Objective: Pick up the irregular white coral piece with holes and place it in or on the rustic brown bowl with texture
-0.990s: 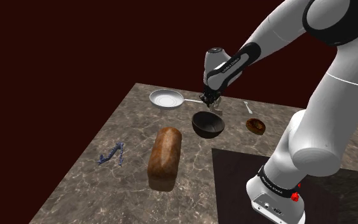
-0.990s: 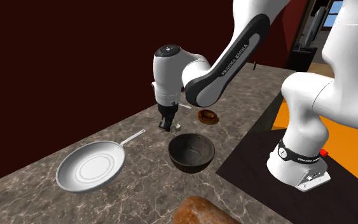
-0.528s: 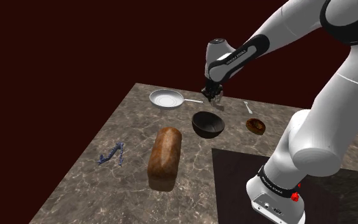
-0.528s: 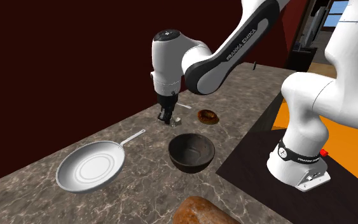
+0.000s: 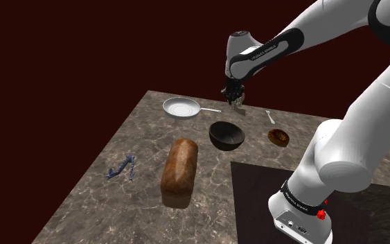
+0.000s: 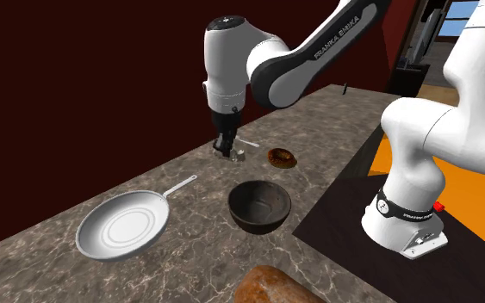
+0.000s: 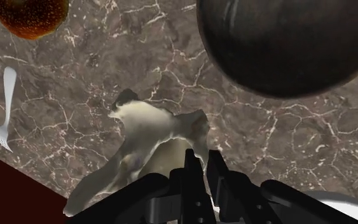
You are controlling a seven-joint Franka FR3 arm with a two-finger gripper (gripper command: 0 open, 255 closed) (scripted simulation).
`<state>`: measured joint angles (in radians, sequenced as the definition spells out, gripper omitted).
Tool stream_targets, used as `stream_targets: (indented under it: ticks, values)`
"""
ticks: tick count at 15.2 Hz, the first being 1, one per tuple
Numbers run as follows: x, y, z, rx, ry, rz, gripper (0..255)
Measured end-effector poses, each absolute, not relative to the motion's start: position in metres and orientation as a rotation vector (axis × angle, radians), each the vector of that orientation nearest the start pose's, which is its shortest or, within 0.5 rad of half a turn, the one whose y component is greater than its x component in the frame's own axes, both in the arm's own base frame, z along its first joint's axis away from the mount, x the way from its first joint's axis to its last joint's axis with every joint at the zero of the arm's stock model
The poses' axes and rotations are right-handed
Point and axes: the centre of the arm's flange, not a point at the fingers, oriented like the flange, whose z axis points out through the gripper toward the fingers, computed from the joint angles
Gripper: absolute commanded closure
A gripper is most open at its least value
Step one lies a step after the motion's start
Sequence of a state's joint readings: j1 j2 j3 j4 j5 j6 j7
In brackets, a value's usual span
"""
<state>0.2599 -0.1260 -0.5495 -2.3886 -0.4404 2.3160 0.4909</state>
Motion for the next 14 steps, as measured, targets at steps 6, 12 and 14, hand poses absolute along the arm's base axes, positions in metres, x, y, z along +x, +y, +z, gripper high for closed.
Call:
stream_targets:
  ticks: [6, 12, 14]
  values:
    - [0.459, -0.132, 0.390, -3.297, 0.812, -0.120, 255]
    - [0.443, -0.061, 0.409, -3.297, 0.811, -0.119, 255]
    - [0.435, -0.033, 0.418, -3.297, 0.811, -0.120, 255]
